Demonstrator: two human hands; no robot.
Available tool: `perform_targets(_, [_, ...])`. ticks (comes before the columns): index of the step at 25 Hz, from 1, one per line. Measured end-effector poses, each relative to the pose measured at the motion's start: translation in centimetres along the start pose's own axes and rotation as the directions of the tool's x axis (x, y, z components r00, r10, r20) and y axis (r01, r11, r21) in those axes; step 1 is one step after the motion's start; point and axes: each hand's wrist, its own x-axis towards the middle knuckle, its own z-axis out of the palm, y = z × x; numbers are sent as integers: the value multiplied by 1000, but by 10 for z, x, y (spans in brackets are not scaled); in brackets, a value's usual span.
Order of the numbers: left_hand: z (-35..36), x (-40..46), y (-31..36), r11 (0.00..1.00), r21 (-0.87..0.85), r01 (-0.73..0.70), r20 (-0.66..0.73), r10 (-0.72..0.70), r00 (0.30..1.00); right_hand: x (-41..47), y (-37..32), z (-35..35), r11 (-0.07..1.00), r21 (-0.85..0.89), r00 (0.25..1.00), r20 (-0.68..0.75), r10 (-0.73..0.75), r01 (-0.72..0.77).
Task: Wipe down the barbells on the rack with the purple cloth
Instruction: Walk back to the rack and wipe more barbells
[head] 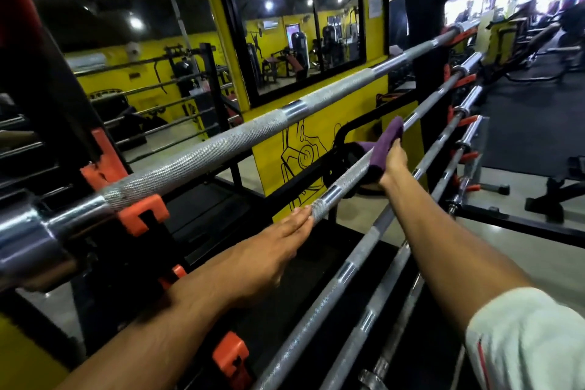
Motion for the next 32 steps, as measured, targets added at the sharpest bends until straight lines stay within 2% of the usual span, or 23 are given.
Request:
perform_targets(4, [2, -1, -2, 1000, 23, 4, -43, -3, 999, -29, 44, 2, 1000, 7, 988, 151, -21, 21])
perform_targets(8, [-2, -7, 0, 1000, 9, 11, -73, -11, 997, -89, 92, 19, 990, 141, 960, 274, -62, 24])
perform_targets(10, [-6, -22, -2, 999, 41, 28, -74, -25, 997, -108, 98, 33, 986, 166, 972, 224, -68, 31])
perform_targets(13, [-15, -77, 0, 997, 62, 35, -235, -19, 972, -105, 87, 44, 978, 206, 996, 87, -18, -1])
perform_targets(19, [0, -194, 25, 962, 59, 265, -390, -222, 894, -76, 95, 63, 970, 238, 997, -64, -31, 45])
perform_targets(22, [2, -193, 31, 952, 70, 298, -381, -250, 890, -111, 122, 82, 981, 195, 996, -84, 8, 8])
perform_targets(26, [2, -190, 30, 941, 94, 324, -378, -268, 886, -156, 162, 100, 981, 191, 998, -40, 45, -37])
perform_targets(28, [4, -193, 30, 937, 113, 331, -387, -265, 883, -138, 161, 94, 988, 147, 993, -97, 63, -48])
perform_targets(30, [5, -195, 31, 934, 109, 339, -394, -273, 878, -87, 155, 77, 983, 184, 988, -152, 14, 14])
perform_targets(32, [5, -194, 31, 934, 108, 341, -408, -271, 872, -68, 125, 65, 986, 169, 978, -205, 47, -12])
